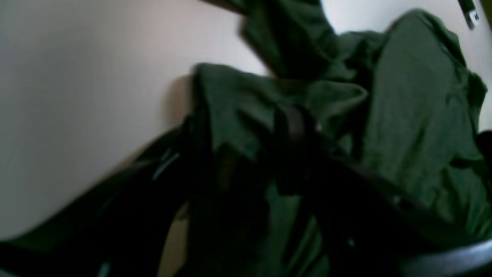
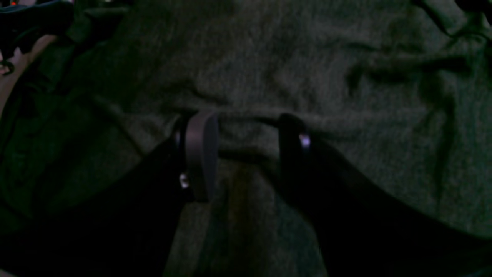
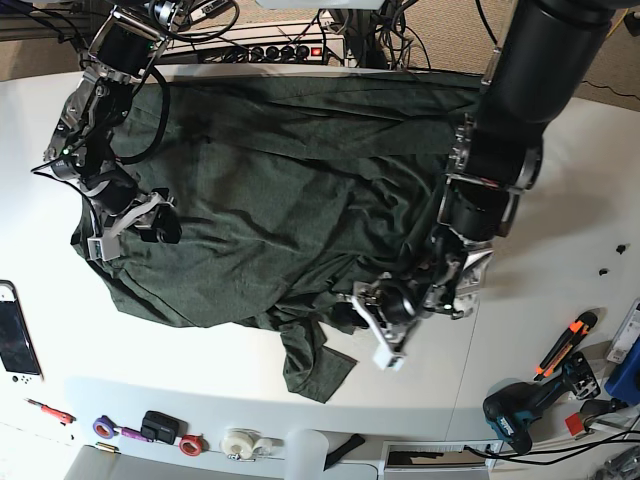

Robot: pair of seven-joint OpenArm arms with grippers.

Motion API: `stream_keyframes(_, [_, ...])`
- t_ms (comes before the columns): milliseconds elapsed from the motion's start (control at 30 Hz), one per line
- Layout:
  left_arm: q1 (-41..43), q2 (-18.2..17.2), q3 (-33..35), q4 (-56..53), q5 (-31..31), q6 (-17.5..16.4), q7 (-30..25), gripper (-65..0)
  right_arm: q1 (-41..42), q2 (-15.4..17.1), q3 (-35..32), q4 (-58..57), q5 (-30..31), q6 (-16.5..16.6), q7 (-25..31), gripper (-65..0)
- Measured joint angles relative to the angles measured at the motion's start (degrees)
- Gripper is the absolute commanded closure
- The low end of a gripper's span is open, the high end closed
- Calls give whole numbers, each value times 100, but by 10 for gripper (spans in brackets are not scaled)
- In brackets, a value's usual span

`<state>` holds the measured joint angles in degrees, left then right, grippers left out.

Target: Layout the t-shirt on the table in an organized manner, then fold the t-shirt properly

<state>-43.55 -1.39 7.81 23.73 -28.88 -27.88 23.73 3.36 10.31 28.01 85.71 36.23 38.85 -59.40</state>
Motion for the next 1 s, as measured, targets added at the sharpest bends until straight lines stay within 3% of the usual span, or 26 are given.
stream_keyframes(133, [0, 76, -2, 0, 42, 4, -94, -223, 2, -2, 0, 0, 0, 2, -11, -260])
stream_keyframes(267, [-20, 122, -2, 0, 42, 260, -273, -198, 0, -2, 0, 0, 0, 0, -11, -260])
stream_keyframes(333, [-66, 118, -2, 0, 127, 308, -326, -128, 0, -2, 0, 0, -2, 0, -11, -260])
stream_keyframes(400, [-98, 103, -2, 0, 129, 315, -345, -6, 0, -2, 0, 0, -2, 2, -11, -260])
stream_keyframes(433, [-107, 105, -2, 0, 133, 337, -382, 0, 0, -2, 0, 0, -2, 2, -11, -260])
stream_keyframes(733, [-92, 107, -2, 0, 278, 343, -581, 0, 0, -2, 0, 0, 0, 2, -11, -260])
stream_keyframes(767, [-92, 107, -2, 0, 293, 343, -584, -19, 0, -2, 0, 0, 0, 2, -11, -260])
stream_keyframes(900, [-81, 105, -2, 0, 605, 293, -667, -201, 0, -2, 0, 0, 0, 2, -9, -260])
stream_keyframes(1000, [-70, 107, -2, 0, 852, 304, -684, -207, 0, -2, 0, 0, 0, 2, -9, -260])
